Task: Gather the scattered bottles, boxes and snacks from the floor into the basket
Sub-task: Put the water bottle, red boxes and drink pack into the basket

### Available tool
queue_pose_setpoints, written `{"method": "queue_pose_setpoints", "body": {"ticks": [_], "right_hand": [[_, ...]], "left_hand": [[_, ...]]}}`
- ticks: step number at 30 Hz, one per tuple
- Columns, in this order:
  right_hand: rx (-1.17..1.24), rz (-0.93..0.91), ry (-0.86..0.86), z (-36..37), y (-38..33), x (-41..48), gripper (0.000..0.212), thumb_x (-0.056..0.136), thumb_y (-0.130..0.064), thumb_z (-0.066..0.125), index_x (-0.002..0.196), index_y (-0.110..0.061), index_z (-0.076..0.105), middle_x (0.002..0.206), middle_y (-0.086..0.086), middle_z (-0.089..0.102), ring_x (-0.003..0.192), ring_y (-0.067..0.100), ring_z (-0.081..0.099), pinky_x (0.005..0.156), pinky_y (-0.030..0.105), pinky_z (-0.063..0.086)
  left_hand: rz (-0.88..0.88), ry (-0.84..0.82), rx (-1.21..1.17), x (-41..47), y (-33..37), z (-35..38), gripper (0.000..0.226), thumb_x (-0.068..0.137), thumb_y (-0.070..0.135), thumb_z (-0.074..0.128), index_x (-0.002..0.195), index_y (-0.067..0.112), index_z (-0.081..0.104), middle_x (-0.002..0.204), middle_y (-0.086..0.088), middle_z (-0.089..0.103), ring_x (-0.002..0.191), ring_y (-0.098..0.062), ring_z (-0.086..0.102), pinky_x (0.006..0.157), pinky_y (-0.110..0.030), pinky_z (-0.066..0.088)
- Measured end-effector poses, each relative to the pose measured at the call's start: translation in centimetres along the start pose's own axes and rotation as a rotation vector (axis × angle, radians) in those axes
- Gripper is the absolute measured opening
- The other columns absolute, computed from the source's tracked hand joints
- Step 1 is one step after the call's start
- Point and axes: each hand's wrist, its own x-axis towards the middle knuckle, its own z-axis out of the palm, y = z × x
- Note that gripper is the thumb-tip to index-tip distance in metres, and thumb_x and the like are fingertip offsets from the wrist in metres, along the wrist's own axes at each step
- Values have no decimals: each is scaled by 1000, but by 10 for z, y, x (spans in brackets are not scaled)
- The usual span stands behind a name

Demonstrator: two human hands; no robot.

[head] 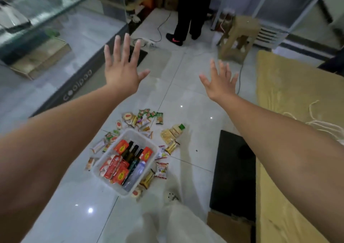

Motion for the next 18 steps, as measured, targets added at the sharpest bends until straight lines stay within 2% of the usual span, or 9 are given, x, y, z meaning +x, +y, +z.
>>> {"method": "queue_pose_setpoints", "body": {"ticks": [8,13,18], "right_hand": [[4,-90,-39,-32,38,32,68,95,-60,18,151,-27,0,160,3,-4,147,23,-11,114,50,-13],[-36,-208,-67,-27,56,94,67,96,-58,19,152,-27,1,160,1,-3,147,22,-10,115,50,-12],[-68,-360,-13,-42,47,162,65,96,-57,17,152,-27,3,160,1,1,147,21,-6,116,49,-10]], "left_hand": [[-2,11,36,25,49,-29,77,95,60,24,151,23,-12,158,-8,-18,145,-28,-17,116,-51,-9],[-87,0,71,68,72,-21,77,95,60,24,151,23,-12,158,-6,-19,145,-27,-19,115,-49,-11],[-219,19,71,106,75,-29,78,94,60,29,152,25,-9,159,-5,-17,145,-27,-18,115,-48,-11]]}}
